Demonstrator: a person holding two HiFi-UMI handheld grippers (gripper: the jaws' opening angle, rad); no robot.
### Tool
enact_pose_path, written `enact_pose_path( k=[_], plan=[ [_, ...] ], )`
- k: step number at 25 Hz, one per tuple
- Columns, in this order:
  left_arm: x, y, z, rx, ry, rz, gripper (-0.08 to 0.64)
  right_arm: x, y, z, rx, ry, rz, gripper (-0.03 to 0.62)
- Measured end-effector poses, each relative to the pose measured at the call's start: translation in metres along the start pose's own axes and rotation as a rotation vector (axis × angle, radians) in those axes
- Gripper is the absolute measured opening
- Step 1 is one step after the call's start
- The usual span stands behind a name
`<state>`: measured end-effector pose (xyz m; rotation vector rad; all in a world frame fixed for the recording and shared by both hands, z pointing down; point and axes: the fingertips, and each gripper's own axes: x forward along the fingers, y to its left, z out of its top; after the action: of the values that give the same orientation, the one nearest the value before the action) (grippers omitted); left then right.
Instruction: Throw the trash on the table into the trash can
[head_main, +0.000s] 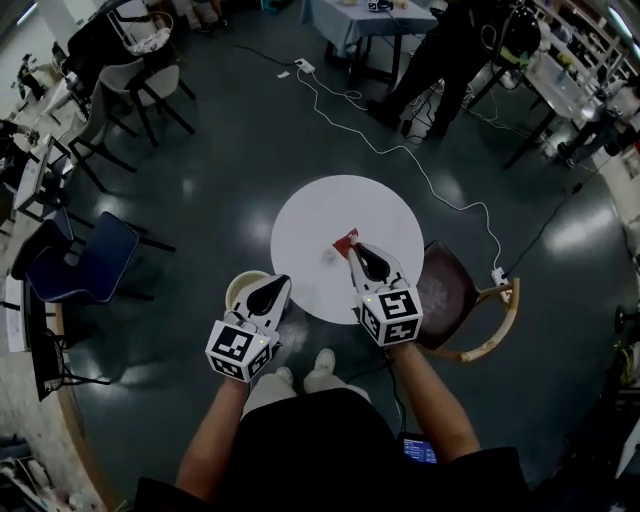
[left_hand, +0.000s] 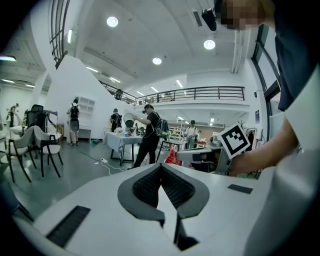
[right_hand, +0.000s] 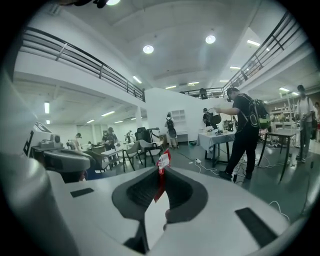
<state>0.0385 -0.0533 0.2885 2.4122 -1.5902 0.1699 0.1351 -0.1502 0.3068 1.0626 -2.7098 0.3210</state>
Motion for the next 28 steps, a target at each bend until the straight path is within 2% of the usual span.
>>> enact_pose_path(
  k=[7, 15, 28],
  plan=[
    [-0.020, 0.028, 0.008, 0.005, -0.012, 0.093, 0.015, 0.022, 0.037, 0.019, -0.028, -0.013, 0.118, 0.044],
    [-0.054, 0.058, 0.000, -0.019, -0.023, 0.175, 0.015, 0.047, 0.087, 0.014, -0.030, -0.002, 0.214, 0.044],
    [-0.130, 0.126, -0.026, -0.047, -0.013, 0.227, 0.015, 0.095, 0.183, -0.008, -0.029, 0.034, 0.274, 0.044]
  ],
)
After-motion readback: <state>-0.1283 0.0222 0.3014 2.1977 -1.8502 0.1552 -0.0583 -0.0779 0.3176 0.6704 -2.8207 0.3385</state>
